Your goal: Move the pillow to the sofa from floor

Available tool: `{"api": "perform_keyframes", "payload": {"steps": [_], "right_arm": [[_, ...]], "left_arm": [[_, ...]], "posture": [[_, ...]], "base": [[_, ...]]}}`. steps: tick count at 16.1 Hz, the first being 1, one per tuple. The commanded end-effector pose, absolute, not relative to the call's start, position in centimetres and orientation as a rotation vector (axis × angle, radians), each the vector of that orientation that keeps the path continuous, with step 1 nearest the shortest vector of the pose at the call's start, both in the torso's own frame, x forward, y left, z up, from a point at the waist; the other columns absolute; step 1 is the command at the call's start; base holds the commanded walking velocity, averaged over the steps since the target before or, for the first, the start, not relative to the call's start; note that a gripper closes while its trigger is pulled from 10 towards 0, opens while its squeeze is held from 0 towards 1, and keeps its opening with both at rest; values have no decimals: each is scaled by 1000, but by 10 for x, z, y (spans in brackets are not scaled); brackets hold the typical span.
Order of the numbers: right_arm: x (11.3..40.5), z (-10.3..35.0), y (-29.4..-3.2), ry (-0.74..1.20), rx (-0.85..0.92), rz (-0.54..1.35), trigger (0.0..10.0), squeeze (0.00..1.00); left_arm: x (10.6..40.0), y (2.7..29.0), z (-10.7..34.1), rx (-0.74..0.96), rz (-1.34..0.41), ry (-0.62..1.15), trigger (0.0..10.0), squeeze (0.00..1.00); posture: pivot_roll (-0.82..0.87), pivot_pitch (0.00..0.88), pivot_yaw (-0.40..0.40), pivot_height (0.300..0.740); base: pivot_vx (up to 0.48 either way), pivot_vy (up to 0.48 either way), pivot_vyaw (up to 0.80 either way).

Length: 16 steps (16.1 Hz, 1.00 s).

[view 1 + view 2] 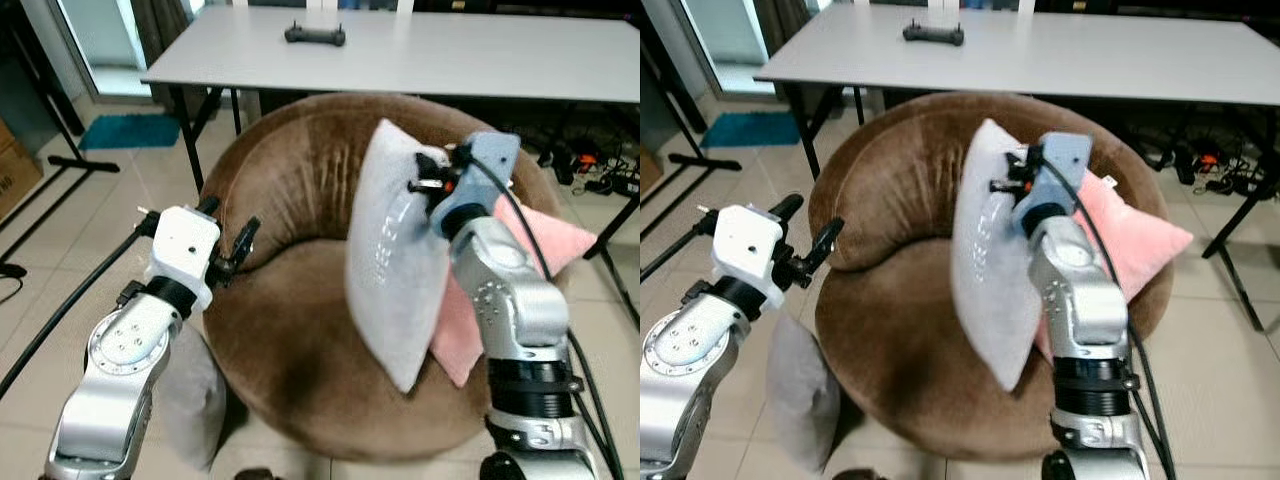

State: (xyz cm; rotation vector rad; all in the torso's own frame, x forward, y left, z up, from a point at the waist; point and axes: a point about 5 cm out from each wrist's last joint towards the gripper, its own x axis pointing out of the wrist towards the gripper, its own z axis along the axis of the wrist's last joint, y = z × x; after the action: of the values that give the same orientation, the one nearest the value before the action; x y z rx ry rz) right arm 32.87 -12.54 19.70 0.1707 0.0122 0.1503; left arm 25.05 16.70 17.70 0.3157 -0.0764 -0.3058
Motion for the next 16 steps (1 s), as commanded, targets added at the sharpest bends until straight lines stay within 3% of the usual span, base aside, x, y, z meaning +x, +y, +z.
{"api": "perform_keyframes", "payload": {"steps": [1, 4, 9, 12, 14, 16], "right_arm": [[333, 220, -113, -77, 183, 210, 10000, 0], [339, 230, -98, -95, 216, 264, 10000, 0], [365, 239, -78, -54, 456, 250, 10000, 0], [395, 213, -93, 57, 597, 165, 10000, 0], [396, 211, -93, 62, 606, 163, 10000, 0], [404, 180, -110, 141, 628, 108, 10000, 0]], "left_arm": [[247, 168, 174, 334, -319, -52, 10000, 0], [242, 170, 170, 351, -363, -24, 10000, 0], [234, 179, 167, 382, -455, 36, 10000, 0], [232, 179, 166, 385, -486, 54, 10000, 0], [232, 179, 166, 385, -488, 56, 10000, 0], [232, 178, 167, 391, -522, 71, 10000, 0]], "posture": [[126, 0, -5, 740], [126, 0, -5, 740], [149, 0, -10, 740], [167, 0, -6, 740], [167, 0, -6, 740], [192, 0, -13, 740]], "base": [[0, 0, 0], [0, 0, 0], [0, 0, 0], [0, 0, 0], [0, 0, 0], [0, 0, 0]]}}
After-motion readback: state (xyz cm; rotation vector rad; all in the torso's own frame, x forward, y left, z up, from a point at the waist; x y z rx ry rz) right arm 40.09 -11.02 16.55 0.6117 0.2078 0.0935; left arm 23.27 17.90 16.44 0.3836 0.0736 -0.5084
